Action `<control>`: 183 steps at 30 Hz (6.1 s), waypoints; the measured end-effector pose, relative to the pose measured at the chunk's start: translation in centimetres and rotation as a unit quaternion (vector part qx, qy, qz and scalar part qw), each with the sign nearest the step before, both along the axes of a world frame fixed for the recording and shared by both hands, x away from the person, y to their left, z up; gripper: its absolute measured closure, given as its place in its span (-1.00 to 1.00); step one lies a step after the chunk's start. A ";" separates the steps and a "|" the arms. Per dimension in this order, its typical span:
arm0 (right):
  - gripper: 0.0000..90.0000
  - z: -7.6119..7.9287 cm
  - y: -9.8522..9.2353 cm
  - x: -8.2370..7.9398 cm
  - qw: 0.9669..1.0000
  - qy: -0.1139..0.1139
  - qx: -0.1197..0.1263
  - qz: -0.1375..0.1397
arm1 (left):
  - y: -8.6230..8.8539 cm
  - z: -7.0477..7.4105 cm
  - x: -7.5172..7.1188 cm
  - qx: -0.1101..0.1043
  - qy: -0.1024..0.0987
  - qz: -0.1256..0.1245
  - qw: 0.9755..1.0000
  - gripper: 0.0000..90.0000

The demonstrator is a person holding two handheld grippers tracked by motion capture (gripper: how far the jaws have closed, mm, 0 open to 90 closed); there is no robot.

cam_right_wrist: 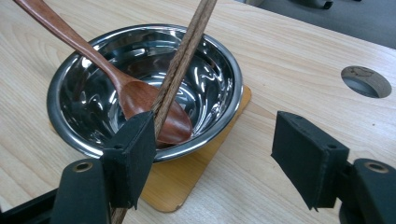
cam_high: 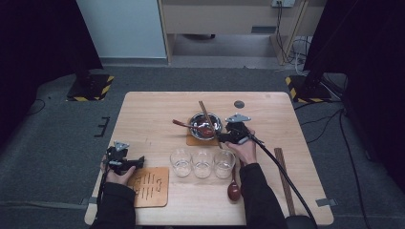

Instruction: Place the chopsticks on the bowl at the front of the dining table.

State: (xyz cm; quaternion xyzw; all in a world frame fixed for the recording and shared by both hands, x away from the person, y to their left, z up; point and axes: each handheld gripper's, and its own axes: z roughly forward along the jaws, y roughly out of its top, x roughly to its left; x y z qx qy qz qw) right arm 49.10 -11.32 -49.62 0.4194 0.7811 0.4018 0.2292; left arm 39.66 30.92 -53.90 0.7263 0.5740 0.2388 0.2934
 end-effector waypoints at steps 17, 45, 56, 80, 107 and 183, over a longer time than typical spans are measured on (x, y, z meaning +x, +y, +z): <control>-0.34 0.4 0.2 -0.6 1.000 -0.001 0.003 0.017 | 0.0 0.0 0.0 0.000 0.000 0.000 1.000 -1.00; -0.35 0.2 0.6 -0.1 1.000 0.002 0.008 0.014 | 0.0 0.0 0.0 0.000 0.000 0.000 1.000 -1.00; -0.34 0.1 0.7 0.1 1.000 0.000 0.012 0.010 | 0.0 0.0 0.0 0.000 0.000 0.000 1.000 -1.00; -0.32 -0.2 0.6 0.3 1.000 0.000 0.021 0.006 | 0.0 0.0 0.0 0.000 0.000 0.000 1.000 -1.00; -0.34 -0.7 0.4 -0.6 1.000 0.000 0.018 0.024 | 0.0 0.0 0.0 0.000 0.000 0.000 1.000 -1.00; -0.49 1.6 0.7 -0.9 0.998 -0.021 0.052 0.032 | 0.0 0.0 0.0 0.000 0.000 0.000 1.000 -1.00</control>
